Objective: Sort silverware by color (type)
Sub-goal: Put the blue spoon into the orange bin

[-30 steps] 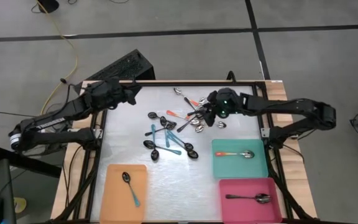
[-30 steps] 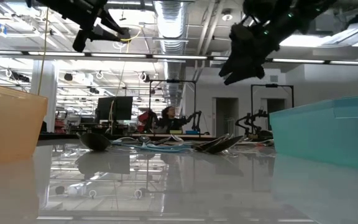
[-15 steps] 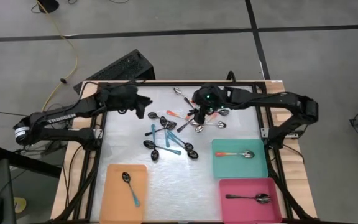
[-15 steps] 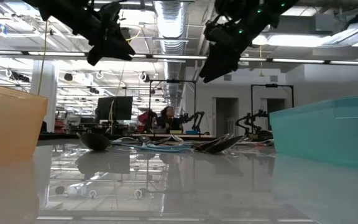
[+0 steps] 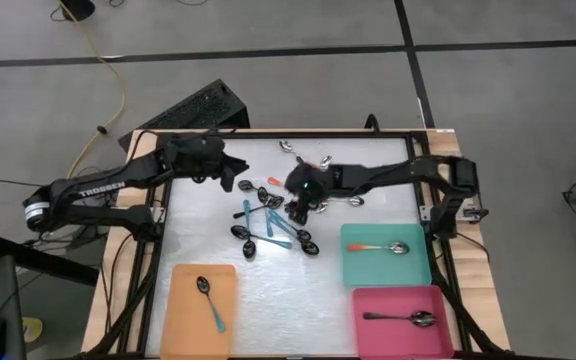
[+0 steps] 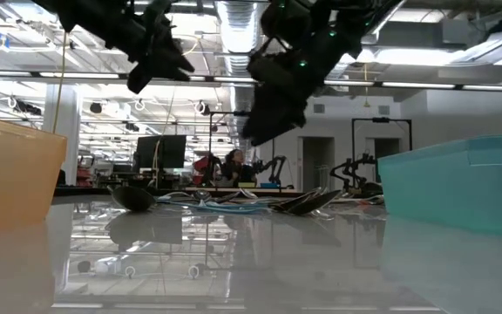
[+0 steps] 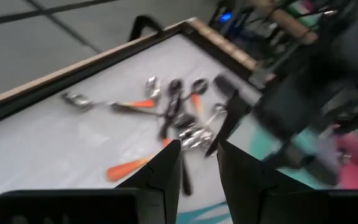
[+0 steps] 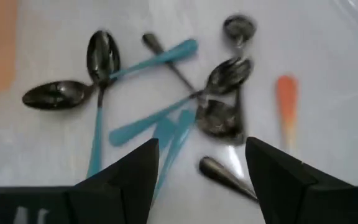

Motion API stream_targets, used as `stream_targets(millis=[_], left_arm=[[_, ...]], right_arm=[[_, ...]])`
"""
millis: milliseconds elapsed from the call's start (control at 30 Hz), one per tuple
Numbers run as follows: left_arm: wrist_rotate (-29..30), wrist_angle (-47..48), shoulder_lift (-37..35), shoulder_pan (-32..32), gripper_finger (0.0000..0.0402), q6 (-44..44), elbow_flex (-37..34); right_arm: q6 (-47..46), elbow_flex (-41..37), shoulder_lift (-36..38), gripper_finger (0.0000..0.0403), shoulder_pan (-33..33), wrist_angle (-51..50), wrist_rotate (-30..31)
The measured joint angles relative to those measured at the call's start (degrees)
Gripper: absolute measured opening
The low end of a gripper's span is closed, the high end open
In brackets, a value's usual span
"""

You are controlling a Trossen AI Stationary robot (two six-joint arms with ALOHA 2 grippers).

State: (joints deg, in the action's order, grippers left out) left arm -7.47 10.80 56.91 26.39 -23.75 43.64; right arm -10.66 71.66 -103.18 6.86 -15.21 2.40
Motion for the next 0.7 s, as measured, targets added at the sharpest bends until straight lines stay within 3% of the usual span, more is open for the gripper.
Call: stream_targets(millis=[167, 333, 700], left_arm=[[-3.9, -1.9, -2.1, 0.0, 0.0090, -0.1, 0.4], [-4.3, -1.9, -4.6, 0.0, 0.0090, 0.0, 0.8], [-4.8, -1.1, -8.9, -0.1, 0.0090, -0.5, 0.8]], right_arm=[[-6.4, 1.8, -5.0, 0.0249, -4.2, 0.3, 4.8], [-11.6, 4.2, -9.6, 0.0249, -6.7, 0.4, 7.8], [-18.6, 5.5, -14.4, 0.0249, -6.3, -5.2, 10.1]])
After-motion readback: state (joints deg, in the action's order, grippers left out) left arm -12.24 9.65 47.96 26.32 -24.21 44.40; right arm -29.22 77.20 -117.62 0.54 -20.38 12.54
